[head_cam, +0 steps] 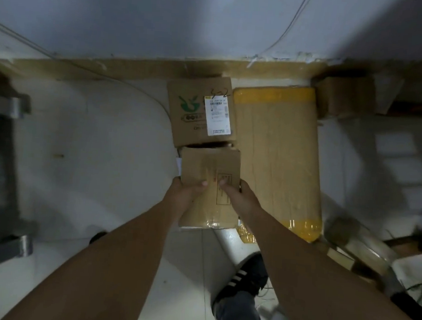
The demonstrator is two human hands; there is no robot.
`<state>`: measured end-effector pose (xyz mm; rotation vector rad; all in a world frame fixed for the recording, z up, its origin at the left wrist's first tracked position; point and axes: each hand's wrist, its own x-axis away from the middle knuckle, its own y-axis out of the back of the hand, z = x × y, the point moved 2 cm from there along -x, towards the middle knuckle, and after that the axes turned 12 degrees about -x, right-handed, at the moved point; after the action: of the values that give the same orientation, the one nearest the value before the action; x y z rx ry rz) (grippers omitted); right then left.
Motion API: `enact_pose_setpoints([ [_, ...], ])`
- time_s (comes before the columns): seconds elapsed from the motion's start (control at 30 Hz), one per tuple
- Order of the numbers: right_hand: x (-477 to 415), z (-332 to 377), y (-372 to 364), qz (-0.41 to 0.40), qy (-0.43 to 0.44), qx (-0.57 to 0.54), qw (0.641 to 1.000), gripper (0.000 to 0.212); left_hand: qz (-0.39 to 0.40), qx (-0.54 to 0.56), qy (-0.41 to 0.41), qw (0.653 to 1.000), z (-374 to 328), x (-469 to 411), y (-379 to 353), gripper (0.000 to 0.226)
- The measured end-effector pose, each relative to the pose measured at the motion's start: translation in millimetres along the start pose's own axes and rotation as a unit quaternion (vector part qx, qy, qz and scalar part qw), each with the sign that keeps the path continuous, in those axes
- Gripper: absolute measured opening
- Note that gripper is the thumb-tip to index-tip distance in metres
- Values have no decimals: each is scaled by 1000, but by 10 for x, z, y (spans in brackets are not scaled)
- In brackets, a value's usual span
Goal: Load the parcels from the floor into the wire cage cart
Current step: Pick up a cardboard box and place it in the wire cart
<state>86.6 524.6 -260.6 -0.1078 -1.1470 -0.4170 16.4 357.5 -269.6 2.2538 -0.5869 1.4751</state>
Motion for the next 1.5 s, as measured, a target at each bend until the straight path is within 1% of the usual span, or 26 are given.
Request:
enact_pose_setpoints([
  [0.03,89,59,32,4,6,-8,1000,57,-7,5,-8,1000,-87,107,8,68],
  [0.07,197,150,62,7,16,-17,1000,56,-15,8,-15,1000,-161,187,20,55],
  [0.1,296,255,94,10,26,-24,999,56,-18,10,-25,999,-258,276,34,50],
  [0.17,510,504,163,8,52,-42,998,60,-19,16,-49,999,-544,536,77,49],
  [0.23,769,858,220,11,87,-60,994,67,-29,17,-90,995,-931,824,145,42],
  [0.27,918,1052,248,8,103,-69,992,68,-35,11,-112,993,-1145,984,183,42],
  [0.37,1485,1731,347,5,174,-80,981,68,-55,-13,-183,981,-1885,1619,317,62],
  [0.4,1692,1993,395,3,200,-83,976,68,-61,-16,-205,977,-2160,1852,375,61],
  [0.47,2194,2522,496,3,256,-94,962,65,-68,-33,-258,963,-2699,2417,492,45],
  [0.5,2487,2790,555,5,285,-99,953,65,-78,-40,-288,954,-2981,2750,548,42],
  [0.53,2848,3118,636,7,316,-95,944,65,-89,-47,-325,940,-3317,3164,613,48],
  [0.57,3077,3348,688,10,330,-91,940,67,-97,-53,-341,933,-3524,3415,662,57],
  [0.6,3324,3573,745,7,349,-87,933,69,-105,-51,-357,927,-3718,3714,694,61],
  [0.73,4813,4415,1064,30,433,-90,896,70,-117,-20,-446,887,-4397,5270,790,48],
  [0.87,6325,5035,1328,50,525,-96,844,66,-152,4,-524,838,-4891,6824,866,51],
  [0.97,7319,5381,1434,62,575,-97,810,62,-186,28,-569,800,-5124,7858,948,54],
  [1.03,7885,5564,1496,70,590,-86,799,66,-196,40,-581,789,-5235,8440,1012,58],
  [1.1,8345,5706,1529,65,606,-66,790,70,-201,44,-597,776,-5301,8911,1098,57],
  [1.2,8929,5823,1400,73,639,-57,764,68,-217,58,-626,746,-5266,9456,1309,57],
  [1.27,9214,5804,1203,85,654,-57,749,67,-238,65,-635,732,-5139,9733,1524,59],
  [1.43,9650,5485,496,103,672,-49,732,70,-271,60,-641,716,-4532,10178,2196,57],
  [1.5,9817,5299,124,89,679,-35,728,70,-280,56,-642,712,-4213,10326,2528,57],
])
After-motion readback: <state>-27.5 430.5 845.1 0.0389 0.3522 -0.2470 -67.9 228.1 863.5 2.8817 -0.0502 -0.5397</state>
